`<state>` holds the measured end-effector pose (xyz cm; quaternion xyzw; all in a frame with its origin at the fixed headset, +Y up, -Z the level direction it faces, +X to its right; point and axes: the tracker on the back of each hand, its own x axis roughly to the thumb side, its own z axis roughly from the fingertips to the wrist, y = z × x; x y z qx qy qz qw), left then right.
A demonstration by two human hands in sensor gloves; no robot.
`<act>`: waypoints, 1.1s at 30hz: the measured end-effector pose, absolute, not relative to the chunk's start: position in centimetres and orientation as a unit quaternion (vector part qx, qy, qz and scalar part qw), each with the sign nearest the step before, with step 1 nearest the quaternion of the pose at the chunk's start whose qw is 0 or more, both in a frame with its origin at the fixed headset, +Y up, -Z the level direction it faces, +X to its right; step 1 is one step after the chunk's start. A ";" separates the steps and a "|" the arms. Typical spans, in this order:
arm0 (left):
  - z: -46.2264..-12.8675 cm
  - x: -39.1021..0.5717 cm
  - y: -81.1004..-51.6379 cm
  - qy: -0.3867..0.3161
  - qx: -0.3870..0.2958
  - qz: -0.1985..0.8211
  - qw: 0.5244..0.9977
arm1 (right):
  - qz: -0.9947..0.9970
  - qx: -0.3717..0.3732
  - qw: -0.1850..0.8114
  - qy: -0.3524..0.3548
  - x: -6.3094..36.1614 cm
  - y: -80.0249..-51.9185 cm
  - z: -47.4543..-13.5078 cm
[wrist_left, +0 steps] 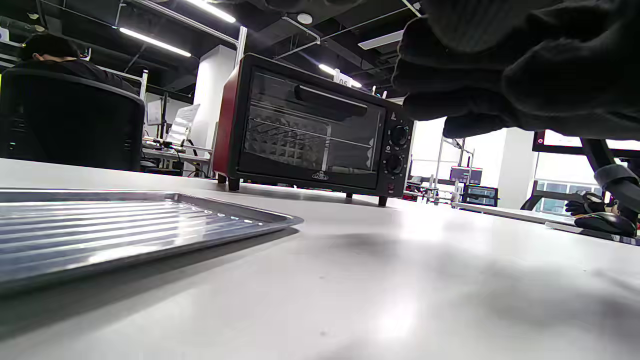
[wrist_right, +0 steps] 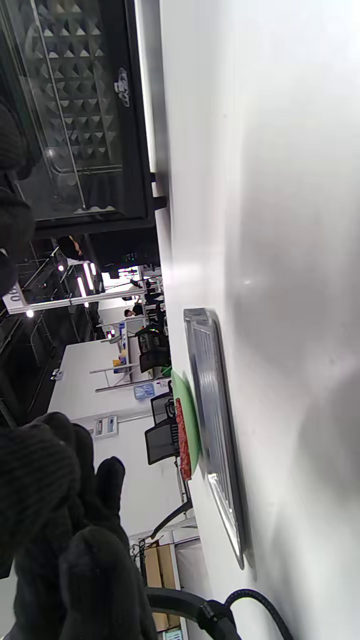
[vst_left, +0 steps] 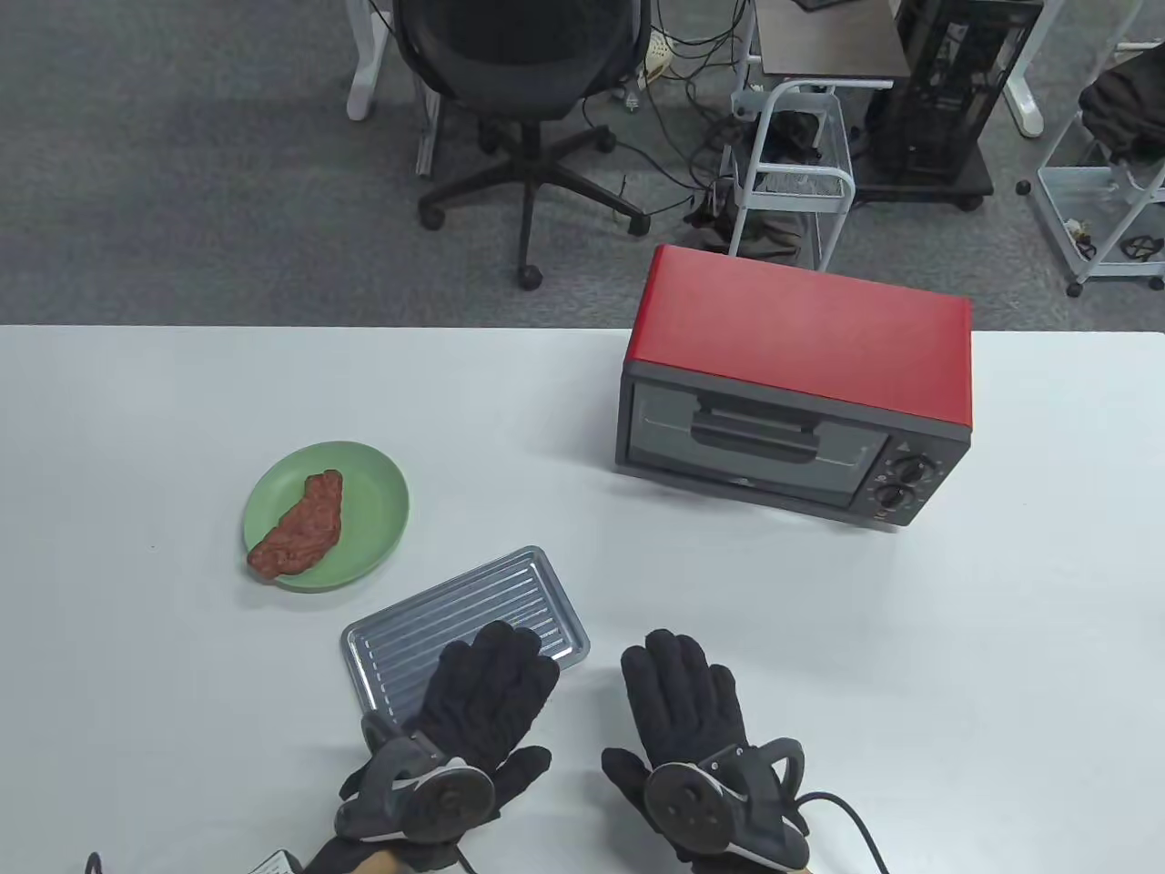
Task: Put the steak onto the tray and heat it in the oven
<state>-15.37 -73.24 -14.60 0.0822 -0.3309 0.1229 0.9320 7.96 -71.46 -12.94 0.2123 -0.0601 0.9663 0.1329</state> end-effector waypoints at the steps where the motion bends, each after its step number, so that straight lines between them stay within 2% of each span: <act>1: -14.6 -15.4 -73.3 -0.332 0.082 0.122 0.932 | 0.966 0.214 0.135 -0.057 8.0 -71.4 -12.9; 33: -14.4 -15.4 -73.1 -0.327 0.083 0.120 0.934 | 0.965 0.202 0.158 -0.054 8.7 -71.3 -13.3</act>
